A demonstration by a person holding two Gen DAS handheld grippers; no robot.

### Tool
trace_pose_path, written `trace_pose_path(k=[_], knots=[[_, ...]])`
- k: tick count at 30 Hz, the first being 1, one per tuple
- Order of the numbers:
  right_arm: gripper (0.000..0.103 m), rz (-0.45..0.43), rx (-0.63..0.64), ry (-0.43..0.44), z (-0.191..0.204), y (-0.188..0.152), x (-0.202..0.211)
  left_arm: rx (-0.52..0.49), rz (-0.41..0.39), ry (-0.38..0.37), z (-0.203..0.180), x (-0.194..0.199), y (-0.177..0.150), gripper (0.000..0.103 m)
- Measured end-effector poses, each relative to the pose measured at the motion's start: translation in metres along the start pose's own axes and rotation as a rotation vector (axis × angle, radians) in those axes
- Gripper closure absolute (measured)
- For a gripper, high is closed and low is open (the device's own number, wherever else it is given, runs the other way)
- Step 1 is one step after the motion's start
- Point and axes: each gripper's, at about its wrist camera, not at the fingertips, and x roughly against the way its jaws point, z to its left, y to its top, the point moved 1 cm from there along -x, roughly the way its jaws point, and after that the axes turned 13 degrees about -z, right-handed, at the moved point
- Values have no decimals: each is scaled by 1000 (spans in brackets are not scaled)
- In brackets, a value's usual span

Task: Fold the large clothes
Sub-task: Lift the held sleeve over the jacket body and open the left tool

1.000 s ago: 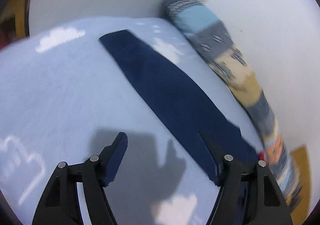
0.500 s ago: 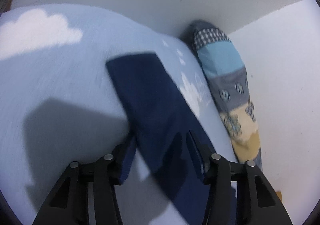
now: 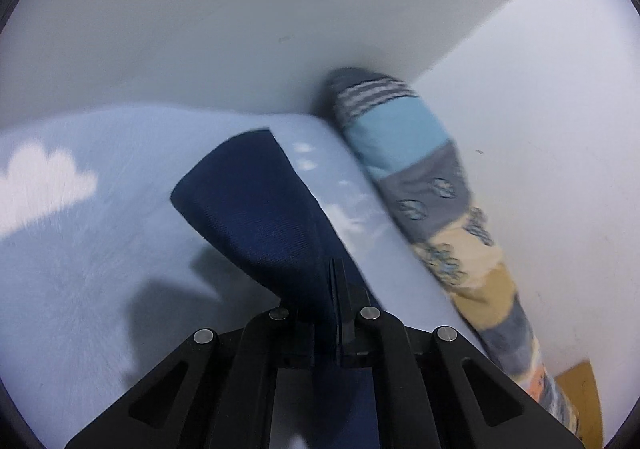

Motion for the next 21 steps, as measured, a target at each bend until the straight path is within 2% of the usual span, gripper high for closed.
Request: trace_pose_path(k=[7, 10, 13, 16, 21], knots=[[21, -147, -71, -62, -29, 31, 41, -90, 14, -132, -126, 54, 34, 99], [21, -200, -121, -89, -49, 40, 61, -136, 37, -205, -192, 81, 28, 99], [21, -233, -156, -107, -66, 43, 77, -192, 74, -293, -267, 112, 3, 99], [21, -273, -189, -120, -85, 43, 99, -228, 127, -371, -326, 138, -32, 98], [21, -344, -237, -132, -114, 46, 134, -299, 239, -490, -414, 182, -118, 97]])
